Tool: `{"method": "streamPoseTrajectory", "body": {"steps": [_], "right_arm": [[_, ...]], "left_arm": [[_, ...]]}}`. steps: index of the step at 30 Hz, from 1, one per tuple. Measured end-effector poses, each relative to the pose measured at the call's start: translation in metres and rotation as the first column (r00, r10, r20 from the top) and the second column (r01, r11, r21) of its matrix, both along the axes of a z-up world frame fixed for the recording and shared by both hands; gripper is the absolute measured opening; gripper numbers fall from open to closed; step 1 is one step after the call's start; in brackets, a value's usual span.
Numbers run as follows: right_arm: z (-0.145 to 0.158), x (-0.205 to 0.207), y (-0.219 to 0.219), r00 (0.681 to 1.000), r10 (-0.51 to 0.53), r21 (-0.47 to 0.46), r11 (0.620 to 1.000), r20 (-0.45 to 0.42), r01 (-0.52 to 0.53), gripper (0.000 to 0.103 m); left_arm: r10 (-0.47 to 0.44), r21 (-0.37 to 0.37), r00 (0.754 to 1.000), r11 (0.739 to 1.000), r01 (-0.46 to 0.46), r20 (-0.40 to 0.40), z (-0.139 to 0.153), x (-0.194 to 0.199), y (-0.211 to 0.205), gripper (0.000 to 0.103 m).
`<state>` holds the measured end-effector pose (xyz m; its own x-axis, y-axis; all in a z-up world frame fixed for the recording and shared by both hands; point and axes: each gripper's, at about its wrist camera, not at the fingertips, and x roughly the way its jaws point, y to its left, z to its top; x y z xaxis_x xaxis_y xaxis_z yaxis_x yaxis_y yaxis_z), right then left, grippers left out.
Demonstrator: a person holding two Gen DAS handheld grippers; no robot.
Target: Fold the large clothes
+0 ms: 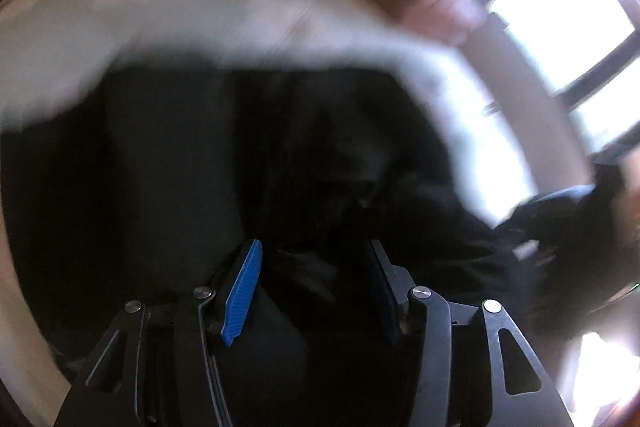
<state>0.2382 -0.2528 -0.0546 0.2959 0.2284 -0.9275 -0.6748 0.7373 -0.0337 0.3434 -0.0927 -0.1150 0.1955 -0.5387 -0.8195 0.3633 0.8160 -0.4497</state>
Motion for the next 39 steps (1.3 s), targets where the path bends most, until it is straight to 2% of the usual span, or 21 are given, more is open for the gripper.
{"method": "streamPoseTrajectory", "body": {"steps": [1,2,4,6,8,10,12,14,17,19,20,21,22,24,25,28,29,31,32,35,39], "right_arm": [[-0.006,-0.001,-0.005,0.999,-0.033,0.026,0.999,-0.035,0.034,0.02],[-0.005,-0.003,-0.009,0.997,-0.061,0.044,0.997,-0.046,0.063,0.021],[0.005,-0.004,-0.019,0.993,-0.094,0.056,0.994,-0.071,0.098,0.031],[0.022,-0.004,-0.032,0.988,-0.127,0.07,0.989,-0.088,0.133,0.035],[0.051,-0.005,-0.043,0.984,-0.163,0.1,0.98,-0.077,0.17,0.041],[0.079,-0.001,-0.053,0.979,-0.197,0.167,0.965,-0.051,0.203,0.052],[0.099,0.009,-0.056,0.976,-0.213,0.268,0.939,-0.045,0.217,0.053],[0.107,0.027,-0.046,0.973,-0.225,0.347,0.909,-0.055,0.23,0.054],[0.11,0.04,-0.037,0.968,-0.241,0.365,0.897,-0.075,0.252,0.054],[0.119,0.039,-0.043,0.964,-0.265,0.371,0.892,-0.032,0.257,0.056],[0.121,0.04,-0.045,0.959,-0.285,0.357,0.894,-0.012,0.27,0.06],[0.119,0.043,-0.045,0.951,-0.308,0.333,0.897,-0.002,0.291,0.071],[0.112,0.049,-0.043,0.948,-0.317,0.328,0.895,-0.011,0.303,0.076],[0.086,0.059,-0.03,0.948,-0.308,0.327,0.89,-0.087,0.319,0.077],[0.063,0.061,-0.019,0.948,-0.289,0.297,0.901,-0.135,0.317,0.077],[-0.021,0.044,0.003,0.932,-0.288,0.053,0.95,-0.218,0.306,0.076],[-0.037,0.034,0.005,0.931,-0.288,0.021,0.954,-0.223,0.3,0.076],[-0.039,0.014,0.004,0.948,-0.289,0.048,0.953,-0.135,0.298,0.076],[-0.036,0.012,0.001,0.942,-0.304,0.06,0.947,-0.141,0.315,0.076],[-0.023,0.016,-0.01,0.922,-0.338,0.092,0.929,-0.187,0.359,0.071],[0.033,0.009,-0.023,0.94,-0.316,0.219,0.915,-0.127,0.338,0.069]], "left_arm": [[0.028,-0.015,1.0,0.999,-0.028,0.004,-0.014,-0.008,0.001,0.053],[0.046,-0.008,0.997,0.999,-0.046,0.064,-0.013,-0.016,-0.001,0.053],[0.043,0.03,0.996,0.999,-0.046,0.078,-0.005,-0.016,-0.007,0.053],[0.055,0.023,0.996,0.998,-0.057,0.066,0.009,-0.016,-0.005,0.054],[0.058,-0.024,0.995,0.998,-0.057,0.083,0.035,-0.024,0.003,0.054],[0.061,-0.067,0.992,0.996,-0.054,0.11,0.058,-0.033,0.012,0.054],[0.055,-0.095,0.99,0.995,-0.042,0.131,0.074,-0.042,0.018,0.054],[0.006,-0.066,0.996,0.998,0.0,0.084,0.07,-0.046,0.013,0.057],[-0.071,0.025,0.997,0.997,0.07,0.022,0.04,-0.053,-0.003,0.057],[-0.114,0.083,0.993,0.99,0.112,0.022,0.026,-0.059,-0.016,0.057],[-0.123,0.105,0.992,0.987,0.118,0.042,0.026,-0.062,-0.019,0.057],[-0.123,0.113,0.991,0.987,0.117,0.053,0.028,-0.062,-0.021,0.057],[-0.115,0.11,0.992,0.988,0.108,0.059,0.03,-0.062,-0.021,0.057],[-0.075,0.077,0.996,0.994,0.071,0.055,0.038,-0.064,-0.012,0.057],[-0.056,0.059,0.997,0.997,0.053,0.059,0.044,-0.066,-0.008,0.057],[0.026,-0.01,0.994,1.0,-0.026,0.11,0.071,-0.063,0.012,0.057],[0.055,-0.037,0.99,0.998,-0.051,0.127,0.078,-0.061,0.02,0.057],[0.105,-0.086,0.987,0.992,-0.094,0.124,0.083,-0.051,0.031,0.057],[0.108,-0.099,0.99,0.99,-0.099,0.096,0.077,-0.046,0.032,0.057],[0.083,-0.071,0.997,0.994,-0.083,-0.007,0.048,-0.048,0.022,0.057],[0.077,-0.059,0.997,0.995,-0.076,0.002,0.046,-0.071,0.02,0.057]]}}
